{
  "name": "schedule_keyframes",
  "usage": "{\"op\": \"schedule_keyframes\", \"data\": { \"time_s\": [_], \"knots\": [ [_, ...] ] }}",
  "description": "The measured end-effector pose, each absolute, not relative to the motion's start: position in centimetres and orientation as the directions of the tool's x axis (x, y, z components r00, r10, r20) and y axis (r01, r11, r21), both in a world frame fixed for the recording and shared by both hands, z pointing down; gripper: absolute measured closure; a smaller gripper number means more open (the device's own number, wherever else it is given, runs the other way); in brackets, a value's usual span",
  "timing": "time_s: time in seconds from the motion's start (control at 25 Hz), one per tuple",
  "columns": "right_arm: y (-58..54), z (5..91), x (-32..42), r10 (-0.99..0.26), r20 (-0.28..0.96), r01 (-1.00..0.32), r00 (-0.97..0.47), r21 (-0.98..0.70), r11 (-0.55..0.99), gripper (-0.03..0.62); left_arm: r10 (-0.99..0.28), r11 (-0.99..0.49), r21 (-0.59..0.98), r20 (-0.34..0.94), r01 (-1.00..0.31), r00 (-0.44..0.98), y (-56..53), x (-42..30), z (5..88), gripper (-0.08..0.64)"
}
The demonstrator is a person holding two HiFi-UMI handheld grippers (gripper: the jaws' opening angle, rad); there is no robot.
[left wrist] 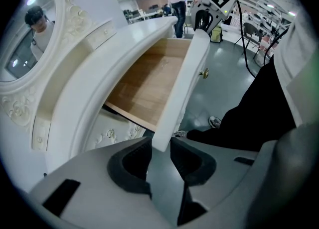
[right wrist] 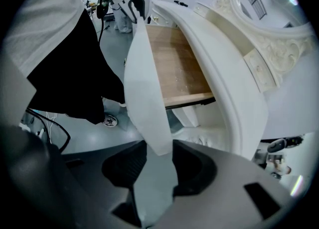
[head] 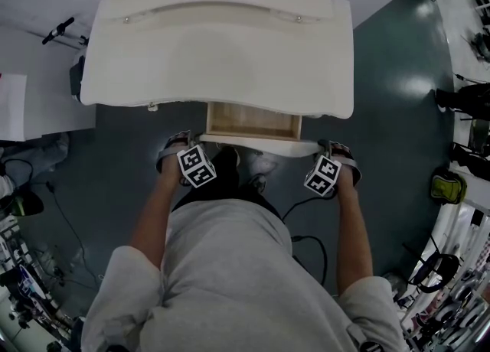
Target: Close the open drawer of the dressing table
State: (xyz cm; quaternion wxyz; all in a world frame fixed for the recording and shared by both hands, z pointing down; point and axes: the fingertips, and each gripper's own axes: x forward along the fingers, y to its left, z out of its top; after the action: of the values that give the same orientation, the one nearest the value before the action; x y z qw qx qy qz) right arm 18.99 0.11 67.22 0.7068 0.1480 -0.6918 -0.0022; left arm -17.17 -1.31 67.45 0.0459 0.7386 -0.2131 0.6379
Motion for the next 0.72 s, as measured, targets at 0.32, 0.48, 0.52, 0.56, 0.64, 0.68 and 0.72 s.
{"op": "schedule_keyframes", "data": {
  "time_s": [0.32, 0.48, 0.52, 0.56, 0.64, 0.68, 0.72],
  "knots": [
    [-0.4, 67.1, 19.0, -0.217, 0.975, -0.199, 0.05, 0.222, 0.954, 0.426, -0.256, -0.907, -0.202, 0.961, -0.371, 0.102, -1.7, -17.2, 67.5, 0.445],
    [-0.6, 67.0, 18.8, -0.209, 0.977, -0.208, 0.039, 0.212, 0.955, 0.426, -0.252, -0.904, -0.195, 0.962, -0.38, 0.108, -1.9, -17.0, 67.3, 0.445],
    [-0.8, 66.9, 18.7, -0.212, 0.977, -0.21, 0.033, 0.214, 0.954, 0.426, -0.251, -0.905, -0.192, 0.962, -0.381, 0.111, -2.0, -17.0, 67.3, 0.445],
    [-0.9, 66.9, 18.7, -0.213, 0.976, -0.211, 0.033, 0.215, 0.954, 0.426, -0.251, -0.905, -0.191, 0.961, -0.38, 0.113, -2.1, -16.9, 67.3, 0.445],
    [-1.1, 67.1, 18.9, -0.212, 0.976, -0.207, 0.043, 0.217, 0.954, 0.426, -0.249, -0.906, -0.189, 0.961, -0.378, 0.116, -2.4, -17.0, 67.3, 0.445],
    [-1.2, 67.2, 19.0, -0.213, 0.976, -0.205, 0.047, 0.219, 0.954, 0.426, -0.248, -0.907, -0.188, 0.962, -0.378, 0.116, -2.5, -17.0, 67.3, 0.445],
    [-1.3, 67.3, 19.1, -0.215, 0.975, -0.204, 0.05, 0.22, 0.954, 0.426, -0.246, -0.907, -0.186, 0.962, -0.378, 0.116, -2.6, -17.0, 67.4, 0.445]
  ]
}}
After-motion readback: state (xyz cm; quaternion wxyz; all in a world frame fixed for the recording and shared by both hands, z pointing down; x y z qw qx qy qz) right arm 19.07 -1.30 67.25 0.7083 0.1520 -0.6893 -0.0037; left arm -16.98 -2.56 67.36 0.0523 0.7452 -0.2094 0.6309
